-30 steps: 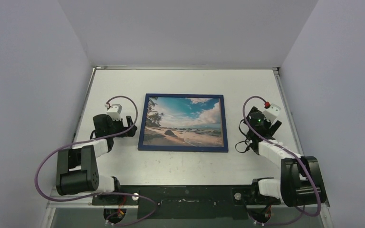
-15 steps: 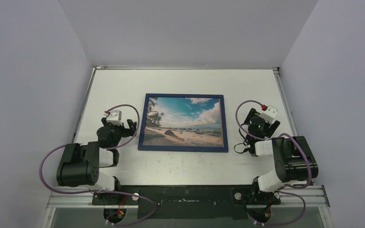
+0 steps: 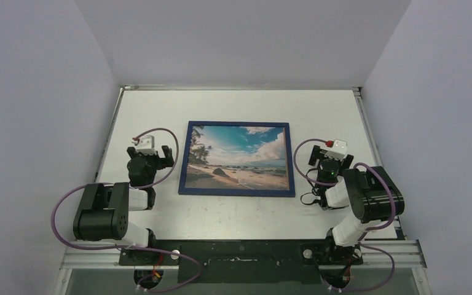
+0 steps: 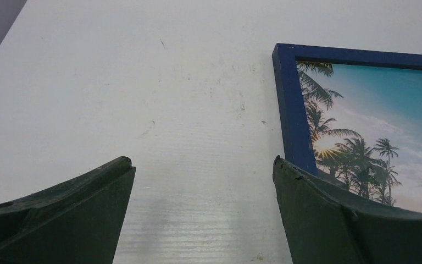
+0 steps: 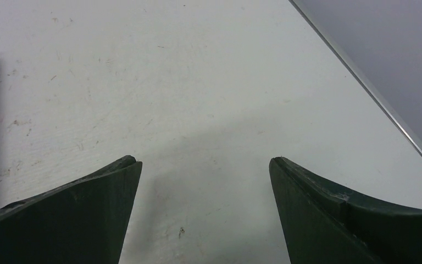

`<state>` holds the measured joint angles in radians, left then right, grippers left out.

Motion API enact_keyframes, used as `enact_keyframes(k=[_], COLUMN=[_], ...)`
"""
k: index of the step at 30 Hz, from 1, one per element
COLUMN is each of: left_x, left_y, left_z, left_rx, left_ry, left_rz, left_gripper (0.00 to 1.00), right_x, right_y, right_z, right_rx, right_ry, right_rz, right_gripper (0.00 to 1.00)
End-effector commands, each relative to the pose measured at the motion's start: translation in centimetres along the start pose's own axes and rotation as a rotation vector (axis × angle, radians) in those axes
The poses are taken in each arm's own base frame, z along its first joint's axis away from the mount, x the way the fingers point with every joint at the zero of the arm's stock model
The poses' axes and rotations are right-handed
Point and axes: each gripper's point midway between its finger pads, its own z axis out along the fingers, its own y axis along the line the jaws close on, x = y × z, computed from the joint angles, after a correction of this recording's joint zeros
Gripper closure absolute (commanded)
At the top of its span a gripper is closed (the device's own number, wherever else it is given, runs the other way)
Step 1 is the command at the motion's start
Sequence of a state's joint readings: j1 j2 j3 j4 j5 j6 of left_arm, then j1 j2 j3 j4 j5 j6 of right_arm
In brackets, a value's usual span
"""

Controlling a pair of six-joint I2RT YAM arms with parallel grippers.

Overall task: Put the photo into the frame
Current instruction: Reset both arms

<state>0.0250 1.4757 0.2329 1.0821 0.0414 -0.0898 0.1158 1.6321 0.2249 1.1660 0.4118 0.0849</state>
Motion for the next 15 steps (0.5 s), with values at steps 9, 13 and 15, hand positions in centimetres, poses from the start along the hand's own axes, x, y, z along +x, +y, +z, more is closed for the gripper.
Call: enact_keyframes(k=[9,13,15], left_x=[-1.57,-1.63,-1.72], left_y=[-0.11,0.53,0.53], left_z=[0.69,0.81,0.64], left_rx=[-0.013,-0.049,-0.049], left_ry=[-0.045,-0.043,-0.05], left_rz=[0.02,0.025,0.022], left_gripper=[0.04,0.04,0.04], right_x=[-2.85,-2.84,-2.86], right_y=[0.96,0.93,0.94], right_z=[0.42,0.43,0.43], right_rx=[-0.04,-0.039,-0.04], right_ry=[-0.093,-0.093,-0.094], right_rz=[0.042,0.042,0.044], right_gripper=[0.1,0.1,0.1])
